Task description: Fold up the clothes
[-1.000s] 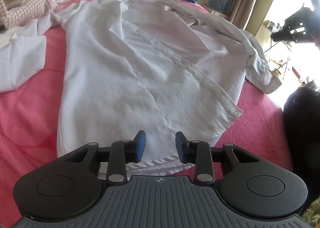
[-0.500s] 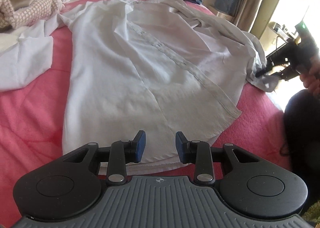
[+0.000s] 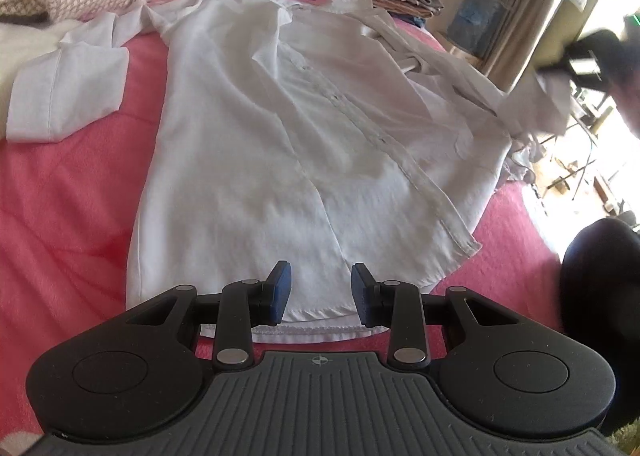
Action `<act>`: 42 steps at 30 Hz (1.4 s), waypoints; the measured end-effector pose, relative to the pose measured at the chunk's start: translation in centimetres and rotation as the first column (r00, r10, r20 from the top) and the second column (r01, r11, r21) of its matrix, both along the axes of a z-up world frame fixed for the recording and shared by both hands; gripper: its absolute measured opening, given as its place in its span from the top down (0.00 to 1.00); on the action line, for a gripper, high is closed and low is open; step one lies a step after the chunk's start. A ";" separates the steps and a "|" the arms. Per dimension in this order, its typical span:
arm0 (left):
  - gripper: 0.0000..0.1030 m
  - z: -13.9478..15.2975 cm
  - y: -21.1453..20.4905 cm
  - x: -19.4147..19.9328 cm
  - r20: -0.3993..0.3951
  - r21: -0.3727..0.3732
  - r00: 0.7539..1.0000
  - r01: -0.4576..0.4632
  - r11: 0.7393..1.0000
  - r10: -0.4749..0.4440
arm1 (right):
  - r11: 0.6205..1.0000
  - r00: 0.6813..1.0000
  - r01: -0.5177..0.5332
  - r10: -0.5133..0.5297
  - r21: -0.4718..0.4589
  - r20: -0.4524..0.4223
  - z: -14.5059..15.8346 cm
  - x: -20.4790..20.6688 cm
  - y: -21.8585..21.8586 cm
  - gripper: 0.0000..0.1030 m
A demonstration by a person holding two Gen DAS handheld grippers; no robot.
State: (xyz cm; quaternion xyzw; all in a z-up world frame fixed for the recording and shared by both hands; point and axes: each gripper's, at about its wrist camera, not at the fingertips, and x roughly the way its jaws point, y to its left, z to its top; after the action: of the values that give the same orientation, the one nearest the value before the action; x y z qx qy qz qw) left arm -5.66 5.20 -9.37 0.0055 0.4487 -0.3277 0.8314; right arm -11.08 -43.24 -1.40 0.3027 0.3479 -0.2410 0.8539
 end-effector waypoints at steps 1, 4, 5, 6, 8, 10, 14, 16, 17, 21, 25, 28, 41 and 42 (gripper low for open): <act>0.68 -0.1 0.0 0.0 -0.004 -0.002 1.000 -0.001 1.000 0.001 | 1.000 1.000 -0.005 0.005 -0.011 0.023 0.7 1.3 -0.3 0.98; 0.68 -0.3 0.0 -0.1 -0.016 -0.003 1.000 -0.001 1.000 0.001 | 0.999 0.994 -0.018 0.022 -0.038 0.111 2.5 5.7 -1.4 0.97; 0.68 -0.5 0.0 -0.1 -0.020 -0.002 1.000 0.001 1.000 -0.001 | 0.999 0.989 -0.019 0.025 -0.048 0.146 3.1 7.1 -1.7 0.97; 0.68 -0.6 -0.1 0.0 -0.024 -0.001 1.000 0.004 1.000 -0.004 | 0.998 0.983 -0.015 0.025 -0.055 0.181 3.6 8.4 -2.1 0.97; 0.68 -0.8 -0.3 0.0 -0.030 0.003 0.999 0.012 1.000 -0.012 | 1.000 0.970 0.019 -0.014 -0.021 0.242 3.9 10.2 -3.1 0.90; 0.68 -0.9 -0.4 0.0 -0.029 0.001 0.999 0.021 1.000 -0.021 | 0.998 0.965 0.056 -0.064 0.040 0.254 3.6 10.9 -4.2 0.64; 0.68 -1.0 -0.3 0.2 -0.031 0.000 0.999 0.023 1.000 -0.023 | 0.995 0.959 0.076 -0.092 0.071 0.268 2.3 7.3 -3.4 0.55; 0.68 -1.0 -0.2 0.3 -0.031 0.002 0.999 0.023 1.000 -0.023 | 0.994 0.968 0.064 -0.084 0.092 0.238 1.3 4.1 -2.3 0.55; 0.68 -1.0 -0.1 0.2 -0.029 0.004 0.999 0.023 1.000 -0.023 | 0.991 0.973 0.064 -0.088 0.118 0.215 0.6 2.3 -1.7 0.55; 0.68 -0.8 0.0 0.2 -0.032 0.000 0.999 0.014 1.000 -0.014 | 0.967 0.994 0.065 -0.083 0.246 0.065 -3.8 -4.1 1.4 0.55; 0.68 -0.6 -0.1 -0.2 -0.033 -0.005 0.999 0.002 1.000 -0.002 | 0.921 0.993 0.112 -0.086 0.372 -0.086 -9.7 -6.7 3.9 0.62; 0.68 -0.7 0.0 -0.7 -0.029 0.017 0.999 -0.014 1.000 0.014 | 0.879 0.987 0.155 -0.121 0.450 -0.103 -12.7 -7.0 5.1 0.65; 0.68 -1.2 1.5 -1.7 -0.056 0.024 0.996 -0.072 0.997 0.073 | 0.908 0.987 0.158 -0.138 0.388 -0.079 -14.3 -5.3 7.9 0.99; 0.68 -1.2 1.6 -1.6 -0.057 0.026 0.996 -0.071 0.997 0.072 | 0.908 0.987 0.157 -0.138 0.388 -0.077 -14.0 -5.6 7.9 1.00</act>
State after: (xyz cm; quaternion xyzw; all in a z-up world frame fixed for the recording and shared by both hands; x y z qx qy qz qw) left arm -7.28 6.78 -10.60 -0.0100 0.4762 -0.2924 0.8292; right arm -16.73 -35.32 -15.43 0.4872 0.3857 -0.2374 0.7467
